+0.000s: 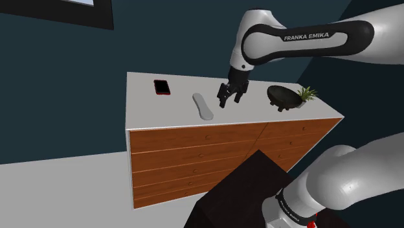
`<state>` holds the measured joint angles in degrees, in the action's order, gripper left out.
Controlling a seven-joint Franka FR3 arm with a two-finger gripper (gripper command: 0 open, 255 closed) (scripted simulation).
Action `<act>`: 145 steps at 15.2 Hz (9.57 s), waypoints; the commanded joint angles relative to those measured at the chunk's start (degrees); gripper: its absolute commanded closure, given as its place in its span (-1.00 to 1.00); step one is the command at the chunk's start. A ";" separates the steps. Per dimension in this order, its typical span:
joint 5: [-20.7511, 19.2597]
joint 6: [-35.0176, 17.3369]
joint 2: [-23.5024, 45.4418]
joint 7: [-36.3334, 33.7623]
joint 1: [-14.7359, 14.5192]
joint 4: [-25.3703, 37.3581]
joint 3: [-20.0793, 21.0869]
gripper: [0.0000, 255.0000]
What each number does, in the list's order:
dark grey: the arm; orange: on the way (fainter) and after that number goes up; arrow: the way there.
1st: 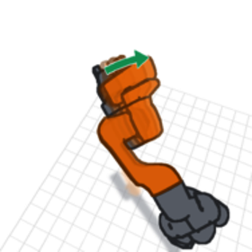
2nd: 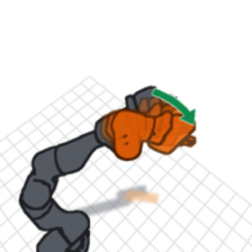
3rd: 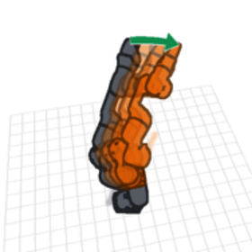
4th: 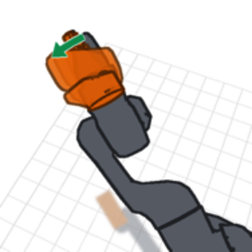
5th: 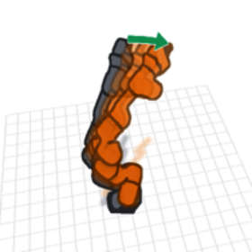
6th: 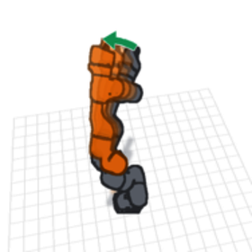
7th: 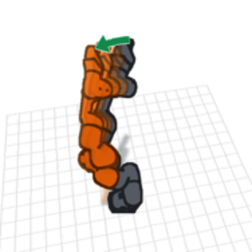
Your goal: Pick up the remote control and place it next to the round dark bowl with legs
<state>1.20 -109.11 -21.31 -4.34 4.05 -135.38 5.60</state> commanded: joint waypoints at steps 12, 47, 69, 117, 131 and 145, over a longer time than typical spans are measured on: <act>-0.68 -14.73 27.14 -10.70 2.68 16.70 -0.75 -1.00; -0.71 -15.34 29.86 -11.77 2.79 19.29 -1.03 1.00; -0.34 0.67 24.72 -11.72 2.89 30.17 -1.02 1.00; 1.36 -12.42 28.90 19.42 18.36 20.62 -15.69 1.00; 2.22 -18.52 32.11 20.06 18.50 17.67 -15.53 1.00; 1.32 -11.83 28.75 19.45 18.40 21.06 -15.74 -1.00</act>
<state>2.59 -121.34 7.70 15.17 22.47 -114.42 -10.13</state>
